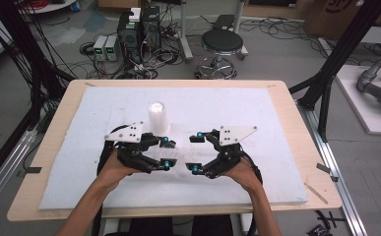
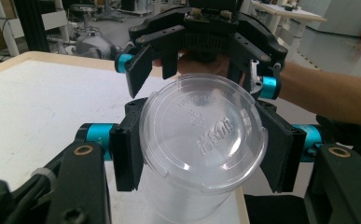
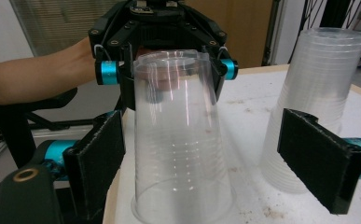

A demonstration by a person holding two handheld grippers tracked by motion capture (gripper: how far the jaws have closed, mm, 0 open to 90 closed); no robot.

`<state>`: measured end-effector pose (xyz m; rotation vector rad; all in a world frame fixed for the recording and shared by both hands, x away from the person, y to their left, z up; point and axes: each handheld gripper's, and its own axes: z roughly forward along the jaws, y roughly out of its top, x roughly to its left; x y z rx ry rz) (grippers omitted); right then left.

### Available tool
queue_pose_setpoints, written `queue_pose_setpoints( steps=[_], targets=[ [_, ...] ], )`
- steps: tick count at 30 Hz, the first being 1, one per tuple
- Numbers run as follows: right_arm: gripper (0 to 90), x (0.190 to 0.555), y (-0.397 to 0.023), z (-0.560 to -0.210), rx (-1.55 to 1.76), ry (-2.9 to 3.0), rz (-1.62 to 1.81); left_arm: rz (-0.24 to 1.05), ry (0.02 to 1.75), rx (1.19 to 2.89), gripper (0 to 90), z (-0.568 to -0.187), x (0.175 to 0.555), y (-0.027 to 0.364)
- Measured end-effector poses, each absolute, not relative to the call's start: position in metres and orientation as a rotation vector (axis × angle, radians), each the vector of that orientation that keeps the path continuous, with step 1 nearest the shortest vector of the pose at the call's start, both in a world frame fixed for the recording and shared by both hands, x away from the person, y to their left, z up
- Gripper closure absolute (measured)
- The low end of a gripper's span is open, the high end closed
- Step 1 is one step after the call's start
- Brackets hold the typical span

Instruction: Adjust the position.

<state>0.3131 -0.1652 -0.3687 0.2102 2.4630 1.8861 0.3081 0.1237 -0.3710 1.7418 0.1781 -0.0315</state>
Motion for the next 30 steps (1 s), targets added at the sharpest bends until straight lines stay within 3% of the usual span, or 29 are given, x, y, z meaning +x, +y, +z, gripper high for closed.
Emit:
queue_pose_setpoints(
  steps=[30],
  targets=[
    [16.4,0.311,-0.136,-0.387,0.179,2.559,1.829,-0.034,0.171,1.709,40.8,-0.365,0.308,0.126]
  ],
)
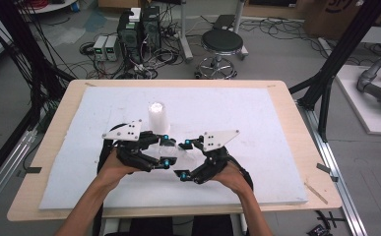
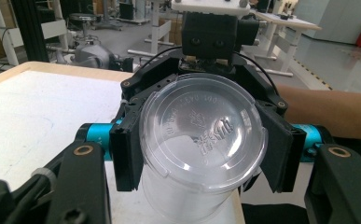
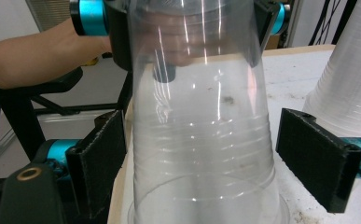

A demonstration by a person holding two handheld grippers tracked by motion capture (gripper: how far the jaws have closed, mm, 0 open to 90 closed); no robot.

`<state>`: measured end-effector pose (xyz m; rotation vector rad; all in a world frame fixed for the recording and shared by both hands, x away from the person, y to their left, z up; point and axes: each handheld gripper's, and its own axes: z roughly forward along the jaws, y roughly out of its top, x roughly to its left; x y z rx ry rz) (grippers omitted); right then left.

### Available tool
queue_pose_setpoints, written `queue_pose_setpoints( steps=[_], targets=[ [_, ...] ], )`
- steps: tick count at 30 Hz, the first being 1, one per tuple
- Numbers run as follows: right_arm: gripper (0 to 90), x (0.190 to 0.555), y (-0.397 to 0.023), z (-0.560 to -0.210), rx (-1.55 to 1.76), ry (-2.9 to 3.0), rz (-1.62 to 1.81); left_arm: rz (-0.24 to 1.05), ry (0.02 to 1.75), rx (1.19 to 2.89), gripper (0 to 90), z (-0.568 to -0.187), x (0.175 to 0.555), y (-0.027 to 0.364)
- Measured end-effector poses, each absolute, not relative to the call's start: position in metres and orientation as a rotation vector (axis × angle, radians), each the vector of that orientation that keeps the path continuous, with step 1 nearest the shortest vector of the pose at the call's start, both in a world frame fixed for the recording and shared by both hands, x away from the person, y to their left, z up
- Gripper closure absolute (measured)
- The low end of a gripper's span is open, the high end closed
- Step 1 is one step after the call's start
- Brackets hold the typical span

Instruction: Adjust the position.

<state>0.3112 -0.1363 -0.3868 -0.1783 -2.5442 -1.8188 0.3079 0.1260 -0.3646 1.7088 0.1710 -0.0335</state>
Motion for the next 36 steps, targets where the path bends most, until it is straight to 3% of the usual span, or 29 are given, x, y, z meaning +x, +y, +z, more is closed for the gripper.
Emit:
queue_pose_setpoints(
  steps=[8,14,15,18,21,29,36],
  targets=[
    [29.6,0.311,-0.132,-0.389,-0.141,-2.570,-1.790,-0.034,0.169,1.714,40.9,-0.365,0.308,0.126],
    [34.1,0.312,-0.132,-0.389,-0.144,-2.583,-1.778,-0.031,0.169,1.722,40.7,-0.366,0.308,0.126],
    [34.4,0.312,-0.132,-0.389,-0.141,-2.586,-1.776,-0.024,0.177,1.722,38.9,-0.366,0.308,0.126],
    [35.0,0.312,-0.133,-0.390,-0.146,-2.599,-1.767,0.041,0.256,1.753,14.0,-0.364,0.308,0.125],
    [35.2,0.312,-0.133,-0.390,-0.151,-2.604,-1.754,0.020,0.253,1.738,10.6,-0.363,0.308,0.128],
    [35.2,0.311,-0.138,-0.389,-0.179,-2.610,-1.752,0.017,0.227,1.741,10.5,-0.361,0.308,0.135],
    [35.3,0.311,-0.139,-0.376,-0.151,-2.710,-1.608,0.042,0.191,1.935,10.8,-0.349,0.305,0.140]
  ],
)
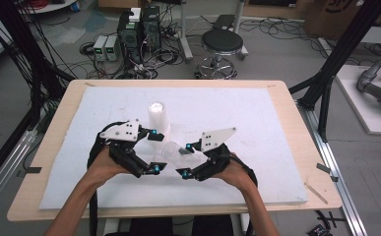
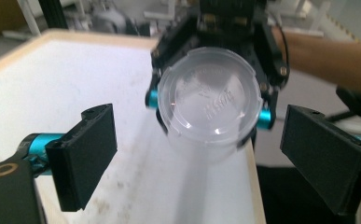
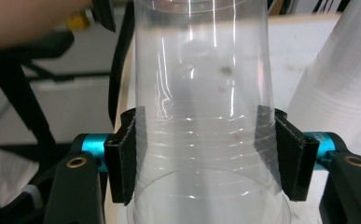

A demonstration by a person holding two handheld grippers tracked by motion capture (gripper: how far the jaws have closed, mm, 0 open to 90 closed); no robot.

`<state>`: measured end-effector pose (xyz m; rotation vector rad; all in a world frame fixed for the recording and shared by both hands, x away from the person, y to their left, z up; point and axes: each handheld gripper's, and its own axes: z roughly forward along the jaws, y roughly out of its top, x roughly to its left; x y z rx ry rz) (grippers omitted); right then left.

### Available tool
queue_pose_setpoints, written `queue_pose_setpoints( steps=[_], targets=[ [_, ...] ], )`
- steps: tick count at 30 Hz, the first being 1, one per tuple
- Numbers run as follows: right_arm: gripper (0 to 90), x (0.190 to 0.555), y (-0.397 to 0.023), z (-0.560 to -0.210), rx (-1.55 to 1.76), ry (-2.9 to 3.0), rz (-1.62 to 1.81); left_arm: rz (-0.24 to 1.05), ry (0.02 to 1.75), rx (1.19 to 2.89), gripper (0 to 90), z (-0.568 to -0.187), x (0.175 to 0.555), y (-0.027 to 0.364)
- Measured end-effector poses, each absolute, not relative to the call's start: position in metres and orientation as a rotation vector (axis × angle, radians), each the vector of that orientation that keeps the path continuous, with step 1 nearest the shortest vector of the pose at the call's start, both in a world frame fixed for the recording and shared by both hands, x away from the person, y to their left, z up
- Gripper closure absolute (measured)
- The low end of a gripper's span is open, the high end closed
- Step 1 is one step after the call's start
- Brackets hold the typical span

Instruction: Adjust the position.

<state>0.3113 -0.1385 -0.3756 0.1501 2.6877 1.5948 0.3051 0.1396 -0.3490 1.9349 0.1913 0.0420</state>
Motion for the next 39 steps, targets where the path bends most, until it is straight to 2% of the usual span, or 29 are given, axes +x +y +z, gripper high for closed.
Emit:
queue_pose_setpoints(
  steps=[3,13,22,39],
  targets=[
    [35.8,0.311,-0.136,-0.365,0.122,2.748,1.466,0.018,0.186,2.047,10.8,-0.344,0.305,0.140],
    [36.3,0.312,-0.127,-0.339,0.067,2.943,1.133,0.059,0.195,2.431,11.7,-0.326,0.306,0.140],
    [36.6,0.315,-0.116,-0.330,0.046,3.048,0.902,0.021,0.186,2.478,11.7,-0.325,0.308,0.135],
    [36.9,0.320,-0.112,-0.331,0.030,3.063,0.856,-0.030,0.115,2.454,12.6,-0.330,0.311,0.093]
  ],
)
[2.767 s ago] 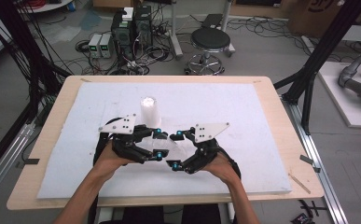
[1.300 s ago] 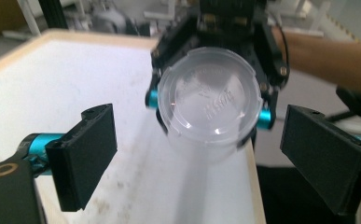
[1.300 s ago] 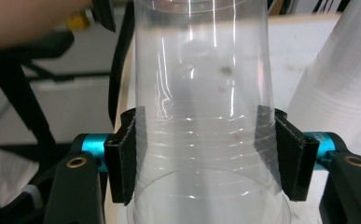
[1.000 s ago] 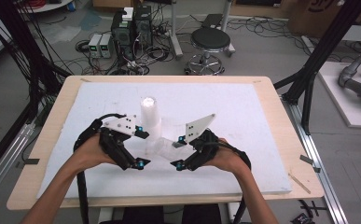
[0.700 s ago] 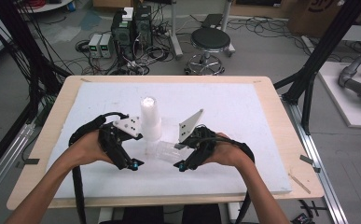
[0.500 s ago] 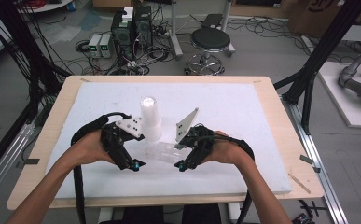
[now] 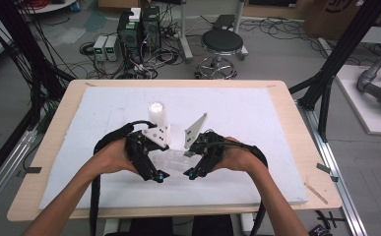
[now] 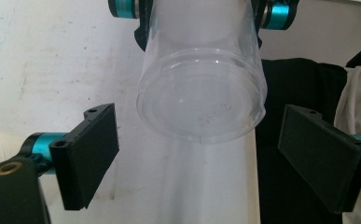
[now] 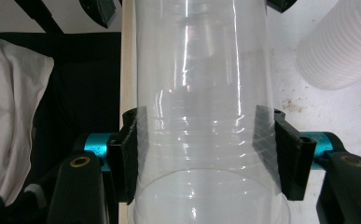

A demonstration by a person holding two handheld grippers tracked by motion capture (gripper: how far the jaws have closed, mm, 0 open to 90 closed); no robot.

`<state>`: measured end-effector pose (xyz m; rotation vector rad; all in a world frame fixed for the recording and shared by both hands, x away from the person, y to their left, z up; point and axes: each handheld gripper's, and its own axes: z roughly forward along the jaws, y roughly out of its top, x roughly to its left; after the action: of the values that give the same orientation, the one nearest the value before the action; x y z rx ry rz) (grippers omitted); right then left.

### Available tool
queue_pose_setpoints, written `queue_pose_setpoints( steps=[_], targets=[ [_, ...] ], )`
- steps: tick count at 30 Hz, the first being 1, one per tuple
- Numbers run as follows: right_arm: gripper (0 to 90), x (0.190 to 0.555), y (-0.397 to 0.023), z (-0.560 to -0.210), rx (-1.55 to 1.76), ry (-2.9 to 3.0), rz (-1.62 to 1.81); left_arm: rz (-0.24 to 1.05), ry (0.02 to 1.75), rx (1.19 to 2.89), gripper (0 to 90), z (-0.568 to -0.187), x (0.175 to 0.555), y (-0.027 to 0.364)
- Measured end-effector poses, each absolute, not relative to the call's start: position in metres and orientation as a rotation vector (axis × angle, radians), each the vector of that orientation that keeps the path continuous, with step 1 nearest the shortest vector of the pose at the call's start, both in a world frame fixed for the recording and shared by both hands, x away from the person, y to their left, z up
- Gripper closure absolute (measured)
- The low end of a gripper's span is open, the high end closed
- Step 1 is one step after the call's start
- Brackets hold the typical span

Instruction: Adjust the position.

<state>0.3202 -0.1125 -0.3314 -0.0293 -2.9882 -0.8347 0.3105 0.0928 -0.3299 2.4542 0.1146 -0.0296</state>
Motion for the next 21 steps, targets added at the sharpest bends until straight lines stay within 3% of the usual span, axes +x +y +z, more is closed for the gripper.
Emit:
queue_pose_setpoints(
  steps=[21],
  targets=[
    [37.7,0.321,-0.112,-0.334,-0.008,-2.997,-0.819,-0.068,0.091,2.480,29.0,-0.328,0.312,0.078]
  ],
)
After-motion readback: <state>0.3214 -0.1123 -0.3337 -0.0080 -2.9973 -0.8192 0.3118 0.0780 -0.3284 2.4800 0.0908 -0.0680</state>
